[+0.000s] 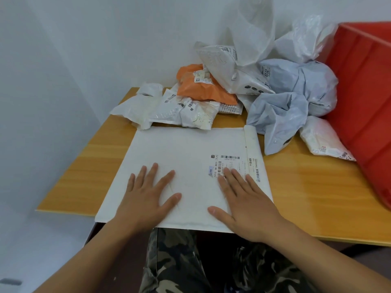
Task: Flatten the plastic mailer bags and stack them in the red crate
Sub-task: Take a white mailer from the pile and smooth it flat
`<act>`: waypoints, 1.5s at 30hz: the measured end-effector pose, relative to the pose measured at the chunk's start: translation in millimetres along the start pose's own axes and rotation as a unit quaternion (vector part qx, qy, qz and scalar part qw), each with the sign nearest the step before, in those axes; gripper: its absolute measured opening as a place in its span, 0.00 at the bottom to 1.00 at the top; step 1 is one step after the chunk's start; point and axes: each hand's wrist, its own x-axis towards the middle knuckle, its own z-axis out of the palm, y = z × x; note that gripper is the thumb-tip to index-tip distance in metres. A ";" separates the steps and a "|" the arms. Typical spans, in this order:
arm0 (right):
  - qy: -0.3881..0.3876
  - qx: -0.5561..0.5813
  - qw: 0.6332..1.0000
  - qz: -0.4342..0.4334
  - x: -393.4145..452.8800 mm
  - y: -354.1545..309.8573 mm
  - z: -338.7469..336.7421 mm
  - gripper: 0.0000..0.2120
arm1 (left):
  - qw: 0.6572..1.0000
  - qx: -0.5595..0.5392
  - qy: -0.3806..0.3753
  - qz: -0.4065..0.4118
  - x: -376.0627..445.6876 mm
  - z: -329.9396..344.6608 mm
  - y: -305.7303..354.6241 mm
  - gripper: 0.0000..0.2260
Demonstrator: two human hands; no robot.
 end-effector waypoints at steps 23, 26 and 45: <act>-0.029 -0.009 0.997 -0.072 -49.2 46.5 -9.9 0.57 | 0.994 0.029 -0.049 0.098 -35.8 -13.6 -39.4 0.47; -0.001 -0.025 0.997 -0.077 -57.0 52.9 -6.1 0.48 | 0.993 0.001 -0.045 0.106 -41.5 -26.8 -41.0 0.33; 0.464 0.516 0.720 -0.003 -30.5 49.9 -200.8 0.27 | 0.907 -0.113 0.404 -0.001 -2.9 -256.0 -32.4 0.18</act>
